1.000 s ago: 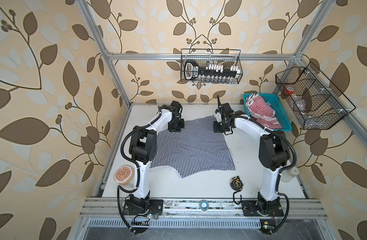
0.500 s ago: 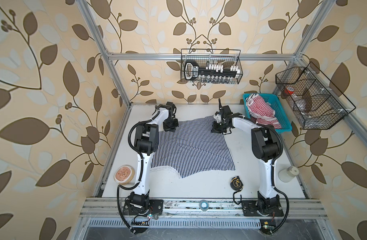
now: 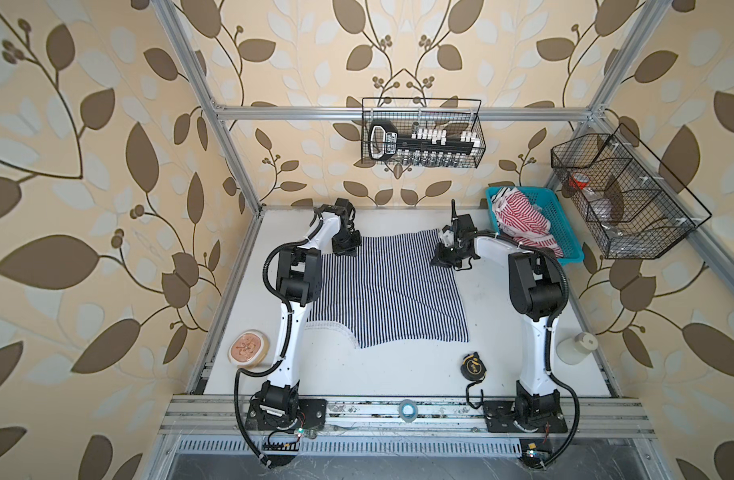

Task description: Fold and stack the tank tops

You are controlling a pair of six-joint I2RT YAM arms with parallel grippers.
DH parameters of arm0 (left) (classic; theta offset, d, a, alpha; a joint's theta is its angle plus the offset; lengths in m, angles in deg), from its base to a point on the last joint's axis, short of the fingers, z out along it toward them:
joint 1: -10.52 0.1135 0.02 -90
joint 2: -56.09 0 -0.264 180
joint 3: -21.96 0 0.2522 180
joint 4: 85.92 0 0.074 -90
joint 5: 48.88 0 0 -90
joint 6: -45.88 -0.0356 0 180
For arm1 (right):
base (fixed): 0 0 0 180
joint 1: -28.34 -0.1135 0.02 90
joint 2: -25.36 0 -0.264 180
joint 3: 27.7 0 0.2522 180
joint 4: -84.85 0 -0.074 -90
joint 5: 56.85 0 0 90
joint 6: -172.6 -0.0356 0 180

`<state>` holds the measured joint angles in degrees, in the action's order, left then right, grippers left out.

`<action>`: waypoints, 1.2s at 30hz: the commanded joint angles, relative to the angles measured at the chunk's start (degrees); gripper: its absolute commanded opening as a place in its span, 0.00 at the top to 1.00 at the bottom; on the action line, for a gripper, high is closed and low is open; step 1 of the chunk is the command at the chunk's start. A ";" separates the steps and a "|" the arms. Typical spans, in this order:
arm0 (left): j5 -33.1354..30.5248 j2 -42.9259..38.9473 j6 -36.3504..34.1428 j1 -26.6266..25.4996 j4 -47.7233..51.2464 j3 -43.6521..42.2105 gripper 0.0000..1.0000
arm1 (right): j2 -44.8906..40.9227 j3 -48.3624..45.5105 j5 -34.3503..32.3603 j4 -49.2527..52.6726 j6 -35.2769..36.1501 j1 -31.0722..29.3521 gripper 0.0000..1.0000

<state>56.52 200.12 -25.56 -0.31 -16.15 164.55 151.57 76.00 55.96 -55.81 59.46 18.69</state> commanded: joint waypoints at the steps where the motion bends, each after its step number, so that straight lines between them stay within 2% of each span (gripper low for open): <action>1: 3.62 3.26 0.94 -0.16 -0.56 3.21 1.00 | 0.46 -3.00 -2.95 1.89 -0.72 1.56 1.00; 7: 9.84 3.75 1.99 -0.16 -6.85 4.12 1.00 | 0.35 -3.23 -3.18 0.58 -2.58 1.93 1.00; 16: 11.94 6.49 3.74 0.72 -10.25 8.45 1.00 | 1.59 0.18 -2.68 -0.20 -4.04 2.92 1.00; 22: 12.73 4.38 5.38 1.68 -12.46 7.74 1.00 | 1.72 1.83 -1.76 0.42 -4.20 3.84 1.00; 27: 12.56 -3.11 6.23 1.78 -17.00 3.28 0.97 | -2.60 0.02 3.17 -2.82 -2.92 3.82 0.99; 29: 12.76 -7.19 6.31 1.78 -18.67 1.68 0.92 | -6.06 -1.05 5.16 -3.18 -1.22 3.35 0.91; 31: 12.74 -11.33 5.80 1.78 -18.00 0.85 0.92 | -10.36 -2.80 5.31 -2.37 0.40 2.81 0.84; 33: 12.26 -16.35 4.59 1.78 -16.01 -1.10 0.89 | -15.17 -5.02 4.08 -0.27 2.27 2.35 0.78; 36: 9.46 -26.07 2.27 1.52 -11.13 -8.36 0.82 | -22.61 -9.61 -1.89 5.64 5.76 1.17 0.71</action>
<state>67.49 187.07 -20.62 1.22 -30.73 159.07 135.31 69.22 57.69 -55.72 60.55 20.86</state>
